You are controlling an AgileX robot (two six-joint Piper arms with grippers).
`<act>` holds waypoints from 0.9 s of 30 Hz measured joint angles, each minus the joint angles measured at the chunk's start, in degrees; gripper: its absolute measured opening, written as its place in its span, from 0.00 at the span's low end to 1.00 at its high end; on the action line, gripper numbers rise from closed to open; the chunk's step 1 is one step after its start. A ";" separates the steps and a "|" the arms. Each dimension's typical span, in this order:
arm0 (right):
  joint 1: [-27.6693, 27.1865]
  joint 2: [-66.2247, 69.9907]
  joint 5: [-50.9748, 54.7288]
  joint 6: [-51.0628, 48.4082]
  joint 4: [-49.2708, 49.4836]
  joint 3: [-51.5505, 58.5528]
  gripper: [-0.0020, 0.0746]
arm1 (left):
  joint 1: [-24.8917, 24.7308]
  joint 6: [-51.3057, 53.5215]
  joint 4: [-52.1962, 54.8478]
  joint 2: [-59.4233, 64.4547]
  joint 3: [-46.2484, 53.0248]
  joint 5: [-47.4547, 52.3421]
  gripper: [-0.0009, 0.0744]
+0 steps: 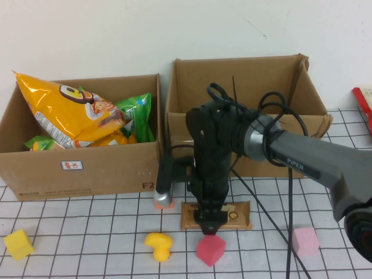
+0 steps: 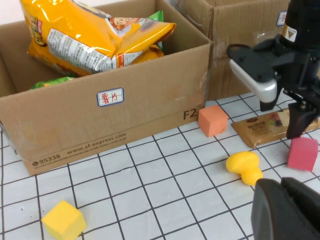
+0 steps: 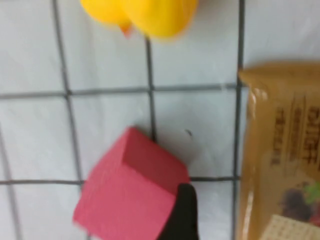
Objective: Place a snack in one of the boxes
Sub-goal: Pick up the biscuit
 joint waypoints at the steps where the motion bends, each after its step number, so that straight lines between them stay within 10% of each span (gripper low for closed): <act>1: 0.00 0.00 -0.89 0.00 -0.51 0.41 0.85 | 0.00 0.25 0.00 0.00 0.00 0.00 0.01; 27: -0.27 1.88 0.38 5.79 3.57 -3.38 0.63 | 0.00 0.65 -0.14 0.00 0.00 0.09 0.01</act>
